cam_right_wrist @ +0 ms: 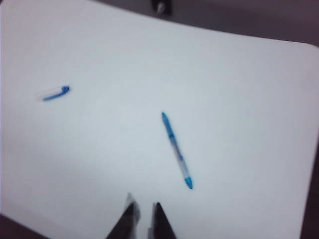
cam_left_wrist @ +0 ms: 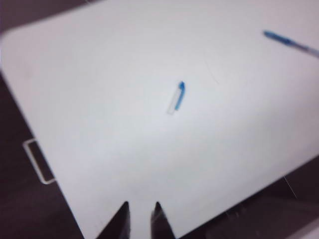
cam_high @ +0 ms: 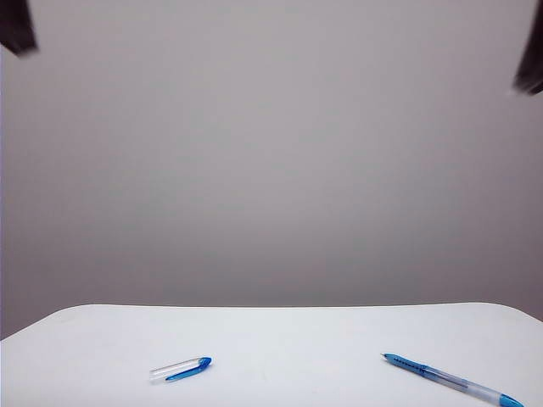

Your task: Pick up the pen and remove the cap.

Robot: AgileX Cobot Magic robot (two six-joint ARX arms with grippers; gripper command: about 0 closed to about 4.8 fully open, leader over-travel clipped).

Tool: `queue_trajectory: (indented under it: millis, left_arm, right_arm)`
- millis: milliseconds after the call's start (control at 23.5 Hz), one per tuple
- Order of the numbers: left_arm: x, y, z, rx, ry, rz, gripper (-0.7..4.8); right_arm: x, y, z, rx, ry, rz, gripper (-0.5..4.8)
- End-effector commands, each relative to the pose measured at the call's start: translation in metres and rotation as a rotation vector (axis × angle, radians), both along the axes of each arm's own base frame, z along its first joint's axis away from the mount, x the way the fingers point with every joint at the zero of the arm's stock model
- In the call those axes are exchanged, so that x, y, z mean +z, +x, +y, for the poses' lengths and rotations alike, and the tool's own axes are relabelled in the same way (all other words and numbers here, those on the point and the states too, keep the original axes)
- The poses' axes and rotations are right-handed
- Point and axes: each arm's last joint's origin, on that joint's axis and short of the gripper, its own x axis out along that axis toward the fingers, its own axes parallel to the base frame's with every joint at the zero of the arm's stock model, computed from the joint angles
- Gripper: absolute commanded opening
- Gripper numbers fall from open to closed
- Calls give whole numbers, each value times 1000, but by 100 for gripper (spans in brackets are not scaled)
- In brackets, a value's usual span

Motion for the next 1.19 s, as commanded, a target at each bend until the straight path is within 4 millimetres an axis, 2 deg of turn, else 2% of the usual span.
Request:
queue_trajectory:
  millis: [43, 128, 170, 255, 298, 425, 553, 638, 765, 893, 1020, 1105, 1190]
  left_arm:
    - [4, -38, 13, 50, -35, -148, 60]
    - [-6, -62, 21, 72, -58, -230, 60]
    - [-17, -74, 24, 97, -99, -274, 60]
    - [-30, -85, 28, 140, -146, -346, 60]
    - [-42, -94, 31, 155, -192, -443, 60]
    - [-68, -107, 37, 226, -251, -629, 60]
    - [-100, -110, 38, 252, -333, -728, 60]
    - [-119, -103, 36, 266, -346, -749, 59]
    - [-134, -93, 33, 329, -484, -737, 56]
    - [-148, -86, 31, 292, -405, -781, 56]
    - [-165, -81, 29, 284, -411, -775, 56]
    - [-178, -78, 29, 301, -388, -747, 55]
    - [-186, -77, 30, 318, -371, -734, 51]
  right_arm:
    - [4, -37, -21, -139, 73, -202, 59]
    - [3, -60, -34, -205, 113, -347, 39]
    - [1, -73, -40, -227, 137, -412, 38]
    - [-4, -84, -46, -267, 155, -479, 14]
    - [-9, -90, -50, -295, 173, -527, 11]
    - [-22, -96, -53, -309, 229, -624, 8]
    - [-39, -82, -47, -313, 231, -652, -1]
    - [-50, -71, -41, -313, 270, -713, -1]
    - [-61, -60, -37, -333, 411, -790, -1]
    - [-89, -50, -32, -327, 372, -746, -1]
    - [-114, -42, -29, -305, 369, -725, -1]
    - [-126, -39, -27, -295, 362, -718, -1]
    - [-127, -39, -28, -265, 305, -724, -1]
